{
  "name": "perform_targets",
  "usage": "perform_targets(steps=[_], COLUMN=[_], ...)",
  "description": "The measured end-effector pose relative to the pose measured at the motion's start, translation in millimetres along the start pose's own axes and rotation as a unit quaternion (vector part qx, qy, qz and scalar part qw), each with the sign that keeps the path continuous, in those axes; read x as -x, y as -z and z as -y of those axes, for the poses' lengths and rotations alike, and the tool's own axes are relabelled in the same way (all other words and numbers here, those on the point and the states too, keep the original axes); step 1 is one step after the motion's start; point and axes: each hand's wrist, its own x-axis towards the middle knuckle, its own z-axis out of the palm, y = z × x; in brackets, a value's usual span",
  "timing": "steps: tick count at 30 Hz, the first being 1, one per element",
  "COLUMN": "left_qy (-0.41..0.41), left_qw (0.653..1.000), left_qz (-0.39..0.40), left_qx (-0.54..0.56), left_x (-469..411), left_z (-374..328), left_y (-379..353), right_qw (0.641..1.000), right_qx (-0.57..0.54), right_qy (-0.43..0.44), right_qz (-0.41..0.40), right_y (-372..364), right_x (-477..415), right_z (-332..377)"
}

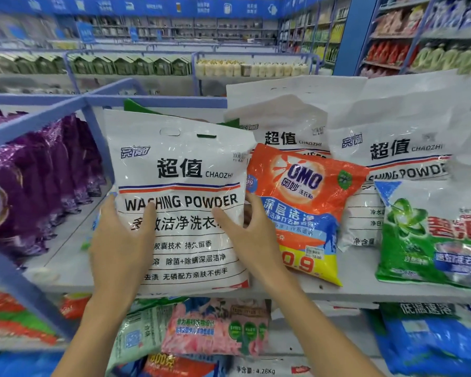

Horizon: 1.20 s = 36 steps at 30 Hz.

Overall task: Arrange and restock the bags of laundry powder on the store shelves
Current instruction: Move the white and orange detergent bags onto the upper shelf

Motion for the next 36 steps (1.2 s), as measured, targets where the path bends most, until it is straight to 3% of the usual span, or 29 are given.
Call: perform_targets(steps=[4, 7, 10, 13, 15, 17, 22, 25, 30, 34, 36], left_qy=[-0.024, -0.060, -0.196, -0.318, -0.271, -0.211, -0.184, -0.189, -0.167, -0.103, -0.048], left_qw=[1.000, 0.996, 0.978, 0.947, 0.947, 0.950, 0.956, 0.957, 0.957, 0.955, 0.935], left_qz=[-0.006, -0.030, -0.063, 0.004, 0.138, 0.212, 0.229, 0.220, 0.236, 0.263, 0.312], left_qx=[-0.015, -0.056, -0.030, 0.050, 0.104, 0.093, 0.017, 0.012, -0.021, 0.087, 0.159], left_x=[14.6, 30.1, 56.4, 80.6, 84.6, 79.0, 67.7, 71.8, 72.8, 74.1, 80.3], left_z=[-0.2, -9.1, -33.7, -61.6, -84.9, -100.9, -104.8, -104.2, -106.6, -113.2, -124.7], left_y=[-5.6, -10.1, -24.2, -54.9, -79.7, -104.9, -129.3, -130.4, -140.0, -138.4, -130.6], right_qw=[0.999, 0.979, 0.937, 0.933, 0.957, 0.966, 0.973, 0.981, 0.982, 0.985, 0.983], right_qx=[0.025, 0.125, 0.235, 0.249, 0.162, 0.113, 0.044, -0.013, 0.001, -0.031, -0.070], right_qy=[0.015, 0.044, -0.010, -0.098, -0.129, -0.153, -0.170, -0.104, -0.018, 0.005, 0.001], right_qz=[-0.030, -0.155, -0.259, -0.242, -0.201, -0.177, -0.150, -0.166, -0.186, -0.170, -0.168], right_y=[20.8, 53.5, 90.4, 112.1, 113.7, 113.7, 118.6, 122.6, 141.7, 171.9, 187.1], right_x=[7.1, 11.8, 17.2, 18.5, 17.0, 9.9, -14.1, -21.3, -9.5, 9.7, 21.2], right_z=[2.1, -5.0, -22.5, -39.8, -42.2, -37.7, -33.5, -48.8, -44.2, -35.1, -30.6])
